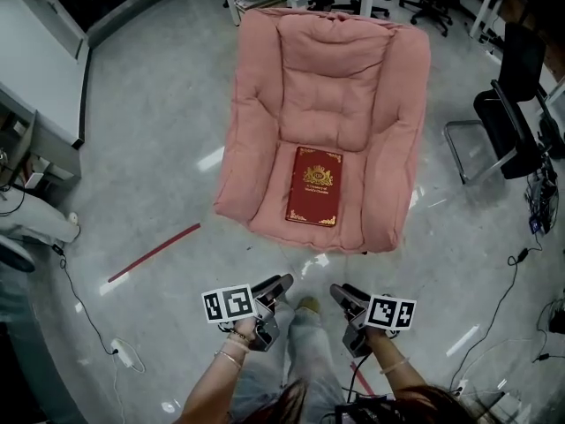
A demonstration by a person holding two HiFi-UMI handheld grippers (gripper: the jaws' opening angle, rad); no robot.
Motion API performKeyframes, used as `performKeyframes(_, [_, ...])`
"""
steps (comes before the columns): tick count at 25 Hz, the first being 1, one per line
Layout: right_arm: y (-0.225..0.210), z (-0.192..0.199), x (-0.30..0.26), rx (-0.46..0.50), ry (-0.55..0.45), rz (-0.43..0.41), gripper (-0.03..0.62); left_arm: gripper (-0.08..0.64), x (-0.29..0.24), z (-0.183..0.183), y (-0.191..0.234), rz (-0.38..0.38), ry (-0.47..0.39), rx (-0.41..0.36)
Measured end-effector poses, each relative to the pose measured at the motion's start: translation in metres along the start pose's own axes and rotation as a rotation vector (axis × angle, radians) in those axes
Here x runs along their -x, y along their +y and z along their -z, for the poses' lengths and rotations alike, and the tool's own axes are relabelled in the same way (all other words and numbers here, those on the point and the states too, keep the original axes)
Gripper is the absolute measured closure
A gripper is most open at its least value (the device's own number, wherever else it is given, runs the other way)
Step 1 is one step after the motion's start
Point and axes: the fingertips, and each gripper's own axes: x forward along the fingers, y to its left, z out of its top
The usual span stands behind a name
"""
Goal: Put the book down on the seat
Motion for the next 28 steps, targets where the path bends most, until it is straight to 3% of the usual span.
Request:
performKeyframes(5, [0.022,-0.009,0.014,-0.030,-0.069,-0.025,0.368,0.379,0.013,0.001,-0.033,0.034,0.021,-0.056])
performKeyframes(13, [0.060,-0.002,0.026,0.012,-0.131,-0.029,0.385,0.396,0.037,0.002,-0.059,0.083,0.050,-0.130])
performKeyframes(28, [0.122,0.032,0.050,0.109,-0.204,-0.016,0.426,0.413,0.110,-0.005,-0.097,0.187,-0.003,-0.240])
